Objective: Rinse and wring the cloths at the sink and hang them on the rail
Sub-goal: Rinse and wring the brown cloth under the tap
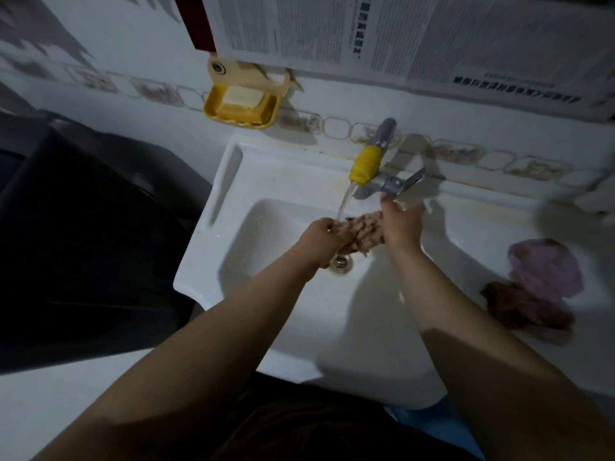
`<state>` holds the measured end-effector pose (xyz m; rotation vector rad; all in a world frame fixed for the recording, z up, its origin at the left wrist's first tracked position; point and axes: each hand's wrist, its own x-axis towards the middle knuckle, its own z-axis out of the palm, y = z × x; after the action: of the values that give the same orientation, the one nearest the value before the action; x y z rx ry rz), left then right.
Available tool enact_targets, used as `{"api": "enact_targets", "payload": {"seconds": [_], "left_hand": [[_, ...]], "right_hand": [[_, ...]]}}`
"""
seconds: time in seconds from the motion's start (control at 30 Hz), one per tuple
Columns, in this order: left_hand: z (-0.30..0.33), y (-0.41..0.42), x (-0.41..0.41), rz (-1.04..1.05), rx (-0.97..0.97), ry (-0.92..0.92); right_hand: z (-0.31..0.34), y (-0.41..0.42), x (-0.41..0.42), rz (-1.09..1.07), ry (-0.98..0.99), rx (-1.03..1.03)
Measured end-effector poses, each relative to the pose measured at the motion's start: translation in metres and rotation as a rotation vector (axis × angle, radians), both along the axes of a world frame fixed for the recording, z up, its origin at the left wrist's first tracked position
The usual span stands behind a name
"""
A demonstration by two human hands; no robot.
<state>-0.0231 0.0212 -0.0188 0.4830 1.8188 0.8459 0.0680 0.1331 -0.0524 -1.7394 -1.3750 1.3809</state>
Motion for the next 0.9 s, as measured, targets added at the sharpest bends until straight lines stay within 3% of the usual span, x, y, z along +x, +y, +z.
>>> {"api": "enact_targets", "payload": {"seconds": [0.2, 0.37, 0.57, 0.63, 0.77, 0.9], "left_hand": [[0.007, 0.004, -0.008, 0.063, 0.016, -0.095], [0.021, -0.001, -0.025, 0.183, 0.288, -0.084], [0.039, -0.009, -0.028, -0.211, 0.388, 0.029], [0.043, -0.010, -0.033, -0.286, 0.397, 0.082], [0.047, -0.018, -0.064, -0.366, 0.351, 0.367], [0.037, -0.032, -0.096, -0.576, 0.222, 0.461]], "right_hand": [[0.024, 0.027, -0.006, 0.264, -0.015, 0.088], [0.028, 0.014, 0.031, 0.533, 0.101, -0.032], [0.033, -0.026, 0.031, 0.867, 0.174, -0.185], [0.035, -0.044, 0.016, 0.801, 0.236, -0.192], [0.046, -0.063, 0.007, 0.482, 0.304, -0.248], [0.064, -0.061, 0.014, 0.556, 0.136, -0.234]]}}
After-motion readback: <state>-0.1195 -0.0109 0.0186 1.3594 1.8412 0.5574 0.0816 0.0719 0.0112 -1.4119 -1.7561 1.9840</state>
